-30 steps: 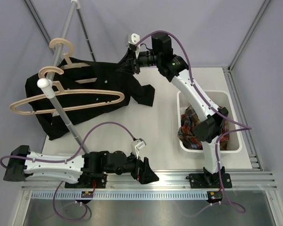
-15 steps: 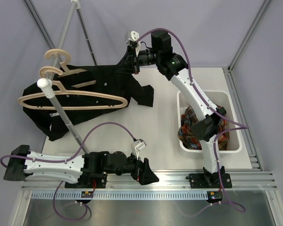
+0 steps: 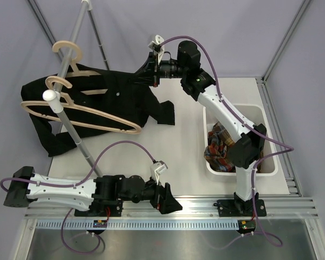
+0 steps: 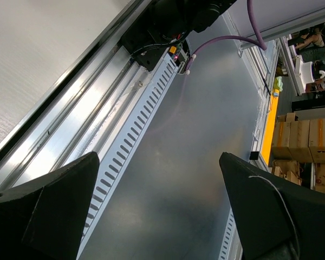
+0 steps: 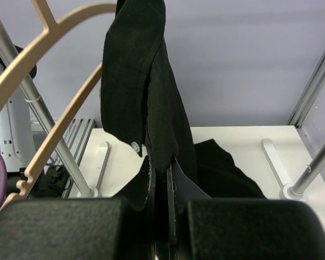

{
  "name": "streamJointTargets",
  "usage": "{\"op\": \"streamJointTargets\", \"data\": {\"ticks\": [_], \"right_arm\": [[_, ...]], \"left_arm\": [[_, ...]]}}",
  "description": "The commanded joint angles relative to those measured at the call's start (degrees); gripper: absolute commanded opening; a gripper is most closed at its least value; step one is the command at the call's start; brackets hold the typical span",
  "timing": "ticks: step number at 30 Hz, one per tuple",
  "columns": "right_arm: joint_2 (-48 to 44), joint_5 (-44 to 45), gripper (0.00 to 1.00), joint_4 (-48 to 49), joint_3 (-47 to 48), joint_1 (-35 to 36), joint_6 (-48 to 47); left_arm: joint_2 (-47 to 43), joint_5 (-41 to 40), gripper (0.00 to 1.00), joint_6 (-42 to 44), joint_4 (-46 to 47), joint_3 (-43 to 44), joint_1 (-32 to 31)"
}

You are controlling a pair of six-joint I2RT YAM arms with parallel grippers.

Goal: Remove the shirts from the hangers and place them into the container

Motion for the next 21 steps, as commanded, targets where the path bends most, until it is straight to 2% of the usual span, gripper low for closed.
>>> {"op": "streamJointTargets", "data": {"ticks": [1,8,12,21], "right_arm": [[-7.88,3.40,0.00,7.26,-0.06,-0.19,1.72],[-11.66,5.95,0.00,4.01,-2.43,-1.86,0.05],[-16.13,9.28,0.00,2.24,-9.79,-2.39,-1.80],[-25.89,15.97,0.00,-4.08,-19.83,-6.78,-4.35]], "left_arm": [[-2.18,-3.69,0.99,1.65,1.45,1.41,-0.96],[-3.68,-12.13,0.99,4.11,0.48,3.34,-3.94],[-2.98,-17.05,0.99,5.70,1.27,4.83,-6.23],[4.75,-18.55,0.97,9.74,0.75,12.82,-9.21]]}}
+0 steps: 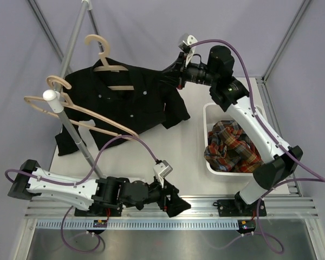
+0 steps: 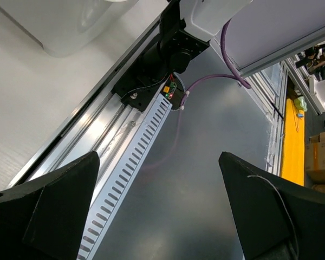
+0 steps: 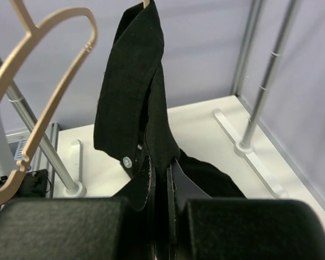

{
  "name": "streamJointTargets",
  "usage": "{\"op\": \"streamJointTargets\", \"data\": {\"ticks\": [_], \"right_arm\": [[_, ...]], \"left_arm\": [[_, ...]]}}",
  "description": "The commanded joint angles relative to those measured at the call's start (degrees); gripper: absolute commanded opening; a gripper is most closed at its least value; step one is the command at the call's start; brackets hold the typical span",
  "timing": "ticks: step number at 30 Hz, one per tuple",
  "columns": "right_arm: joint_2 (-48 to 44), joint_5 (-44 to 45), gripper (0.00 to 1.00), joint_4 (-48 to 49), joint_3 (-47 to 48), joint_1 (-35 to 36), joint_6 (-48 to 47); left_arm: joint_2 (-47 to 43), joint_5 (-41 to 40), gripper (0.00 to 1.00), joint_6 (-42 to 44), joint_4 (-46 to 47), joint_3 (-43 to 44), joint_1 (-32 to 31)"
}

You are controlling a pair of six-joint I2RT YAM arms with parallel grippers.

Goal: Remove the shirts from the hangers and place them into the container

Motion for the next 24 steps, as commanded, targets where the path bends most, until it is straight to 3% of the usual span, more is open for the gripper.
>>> {"op": "streamJointTargets", "data": {"ticks": [1,5,11,15,20,24], "right_arm": [[-5.42,4.96,0.00,0.83,-1.98,-2.35,-1.09],[-11.04,7.41,0.00,1.10,-9.26,-4.28,0.49],[-19.12,13.99,0.00,-4.52,-16.03,-4.29,0.40],[-27.90,18.58,0.00,-7.43,-20.44,-4.29,3.73],[-37.22,27.61,0.00,-14.61,-23.34,-4.37,5.76],[-41.80,31.77,0.00,-18.94,-23.34,-4.29,5.41]], "left_arm": [[3.14,-3.82,0.96,4.45,1.23,5.70,-1.92],[7.01,-8.47,0.95,8.85,-6.50,15.78,-5.34],[7.90,-24.72,0.95,12.63,-18.54,25.04,-12.46],[7.45,-33.51,0.94,14.82,-19.62,29.17,-13.96],[12.53,-39.41,0.93,26.15,-18.82,39.45,-13.88],[17.29,-48.99,0.93,36.77,-19.26,49.03,-13.09]]}}
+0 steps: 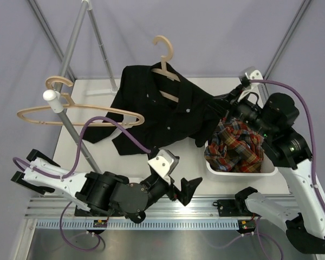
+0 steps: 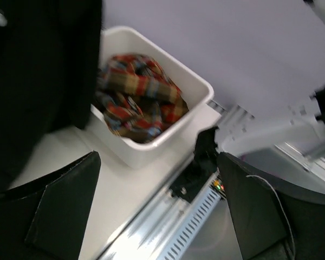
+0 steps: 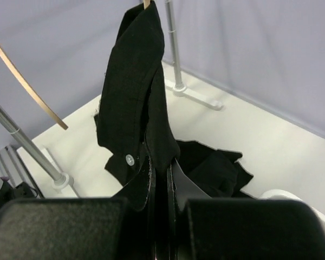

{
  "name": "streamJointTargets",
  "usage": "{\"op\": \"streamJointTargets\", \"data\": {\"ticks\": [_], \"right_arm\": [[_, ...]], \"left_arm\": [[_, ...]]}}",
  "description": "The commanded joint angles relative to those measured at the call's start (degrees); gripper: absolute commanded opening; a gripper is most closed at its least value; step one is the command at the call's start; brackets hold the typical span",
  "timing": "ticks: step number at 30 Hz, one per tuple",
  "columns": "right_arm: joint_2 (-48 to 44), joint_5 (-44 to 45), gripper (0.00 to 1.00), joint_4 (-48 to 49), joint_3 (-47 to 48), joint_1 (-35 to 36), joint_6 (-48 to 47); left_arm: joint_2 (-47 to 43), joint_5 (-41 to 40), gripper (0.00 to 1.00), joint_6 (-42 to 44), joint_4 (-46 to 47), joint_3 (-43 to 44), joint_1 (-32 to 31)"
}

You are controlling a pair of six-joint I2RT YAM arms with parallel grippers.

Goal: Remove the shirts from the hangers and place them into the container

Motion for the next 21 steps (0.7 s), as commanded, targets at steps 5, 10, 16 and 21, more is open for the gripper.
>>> {"op": "streamJointTargets", "data": {"ticks": [5,10,16,21], "right_arm": [[-8.01,7.69,0.00,-5.22,1.12,0.11,1.19],[-10.66,8.39,0.00,-9.34,2.70,0.02,1.28],[-12.15,5.06,0.00,-11.72,4.46,0.11,2.68],[-13.74,1.89,0.00,-13.83,5.51,0.11,4.27]], "left_arm": [[7.17,-0.58,0.92,9.55,-4.72,18.59,11.68],[10.52,7.20,0.92,12.79,-9.74,27.92,20.32],[11.66,16.95,0.92,13.24,-12.47,35.58,32.62],[12.54,19.51,0.92,13.41,-12.47,35.32,36.32]]}}
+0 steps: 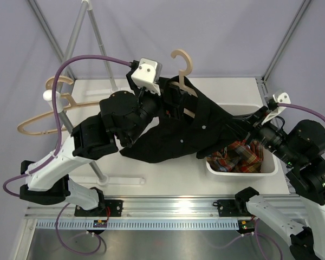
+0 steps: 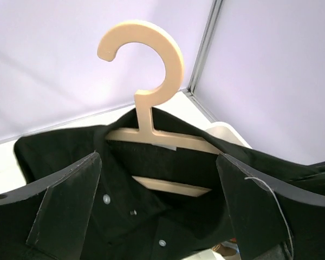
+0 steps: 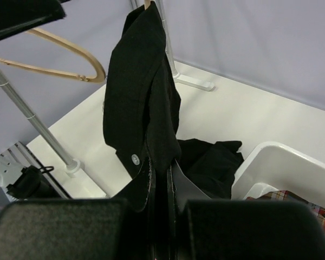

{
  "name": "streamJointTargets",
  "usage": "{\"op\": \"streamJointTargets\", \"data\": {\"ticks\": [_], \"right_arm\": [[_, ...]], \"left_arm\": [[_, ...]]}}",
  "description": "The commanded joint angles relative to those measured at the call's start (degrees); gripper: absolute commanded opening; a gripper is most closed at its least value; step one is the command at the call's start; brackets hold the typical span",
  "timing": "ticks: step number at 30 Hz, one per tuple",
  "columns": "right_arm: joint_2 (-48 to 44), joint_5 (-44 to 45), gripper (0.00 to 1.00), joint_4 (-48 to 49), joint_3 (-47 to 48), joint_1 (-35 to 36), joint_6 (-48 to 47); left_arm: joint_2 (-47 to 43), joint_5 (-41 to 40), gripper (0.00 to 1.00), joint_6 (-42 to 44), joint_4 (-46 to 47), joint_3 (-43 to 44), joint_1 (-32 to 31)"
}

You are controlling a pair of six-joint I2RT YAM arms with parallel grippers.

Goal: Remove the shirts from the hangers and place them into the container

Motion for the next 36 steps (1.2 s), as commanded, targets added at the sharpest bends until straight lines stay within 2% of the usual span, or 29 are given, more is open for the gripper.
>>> {"op": "streamJointTargets", "data": {"ticks": [1,9,20,22,26,36], "right_arm": [[-1.43,-3.88,0.00,1.40,3.91,0.11,1.93],[-3.19,-10.21,0.00,0.70,3.48,0.11,3.42],[-4.33,-10.48,0.00,0.87,2.34,0.02,3.42],[-4.77,-9.87,0.00,1.13,1.99,0.11,3.77],[-4.60,-9.25,0.00,1.22,2.07,0.11,4.04],[-3.98,-8.90,0.00,1.05,1.46,0.02,4.22]], "left_arm": [[0.48,5.60,0.92,1.37,-0.30,0.33,1.22],[0.30,6.93,0.93,1.54,2.60,-1.17,2.46],[-0.31,6.67,0.92,1.98,4.28,-3.10,2.72],[-0.31,6.14,0.89,1.81,4.19,-3.45,2.81],[-0.49,6.84,0.75,0.58,4.63,-4.69,2.90],[-3.30,7.90,0.84,-2.15,4.54,-4.42,2.90]]}}
